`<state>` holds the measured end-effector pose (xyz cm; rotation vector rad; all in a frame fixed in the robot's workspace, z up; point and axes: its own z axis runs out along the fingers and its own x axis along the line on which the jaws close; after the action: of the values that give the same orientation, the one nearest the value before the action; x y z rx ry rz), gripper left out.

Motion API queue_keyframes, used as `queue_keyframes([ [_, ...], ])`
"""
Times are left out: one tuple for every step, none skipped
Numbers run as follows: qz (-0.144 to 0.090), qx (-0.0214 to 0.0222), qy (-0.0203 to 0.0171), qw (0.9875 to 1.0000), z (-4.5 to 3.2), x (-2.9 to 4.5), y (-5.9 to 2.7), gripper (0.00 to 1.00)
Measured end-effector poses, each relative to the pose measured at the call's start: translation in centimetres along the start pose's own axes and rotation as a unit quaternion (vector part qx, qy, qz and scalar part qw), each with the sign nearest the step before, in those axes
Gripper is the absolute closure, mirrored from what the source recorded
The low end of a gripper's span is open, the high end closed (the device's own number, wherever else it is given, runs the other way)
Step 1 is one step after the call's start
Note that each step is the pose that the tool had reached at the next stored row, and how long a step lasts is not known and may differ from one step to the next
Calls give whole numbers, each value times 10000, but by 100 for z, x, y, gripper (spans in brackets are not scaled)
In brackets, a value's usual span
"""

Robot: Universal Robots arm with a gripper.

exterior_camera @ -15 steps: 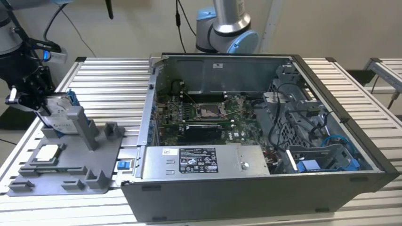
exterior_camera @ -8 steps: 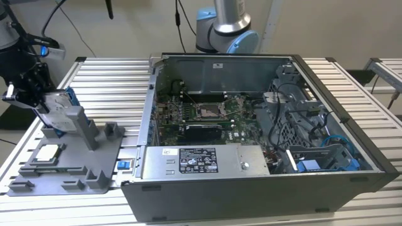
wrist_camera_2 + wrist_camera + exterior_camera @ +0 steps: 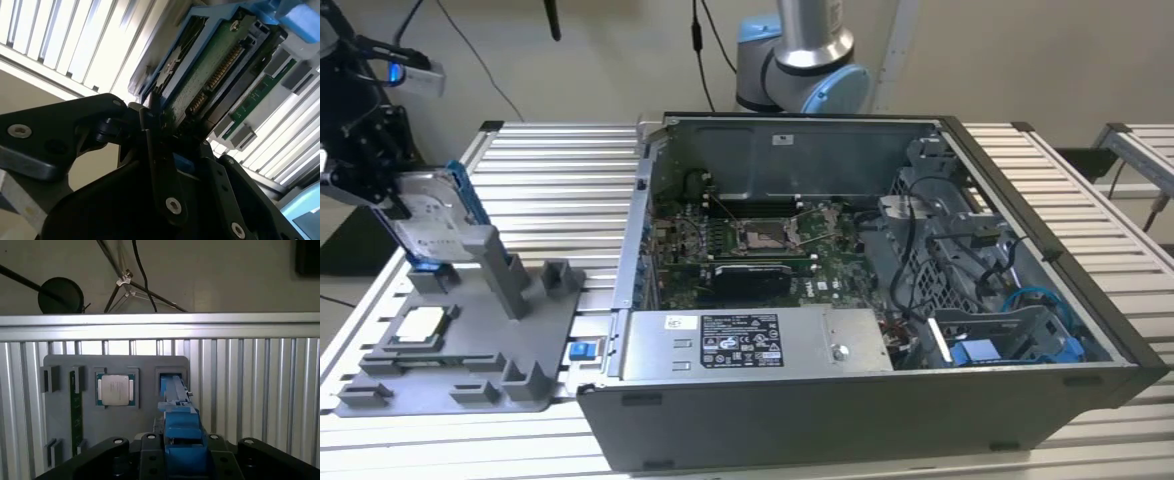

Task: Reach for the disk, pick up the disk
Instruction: 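Pick up the disk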

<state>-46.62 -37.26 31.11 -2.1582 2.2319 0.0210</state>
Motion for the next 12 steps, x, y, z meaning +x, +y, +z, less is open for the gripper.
queue_keyframes([
  [0, 0, 0, 10000, -30, -1, 0, 100],
  [0, -1, 0, 10000, -62, -2, -1, 100],
  [0, 0, 0, 10000, -95, -4, -2, 100],
  [0, 0, 0, 10000, -128, -5, -2, 100],
  [0, 0, 0, 10000, -161, -6, -3, 100],
  [0, -1, 0, 10000, -191, -7, -3, 100],
  [0, 0, 0, 10000, -216, -8, -3, 100],
  [0, 0, 0, 10000, -240, -9, -4, 100],
  [0, 0, 0, 10000, -263, -10, -4, 100],
  [0, 0, 0, 10000, -289, -10, -4, 100],
  [0, 0, 0, 10000, -312, -11, -5, 100],
  [0, 0, 0, 10000, -334, -12, -5, 100],
])
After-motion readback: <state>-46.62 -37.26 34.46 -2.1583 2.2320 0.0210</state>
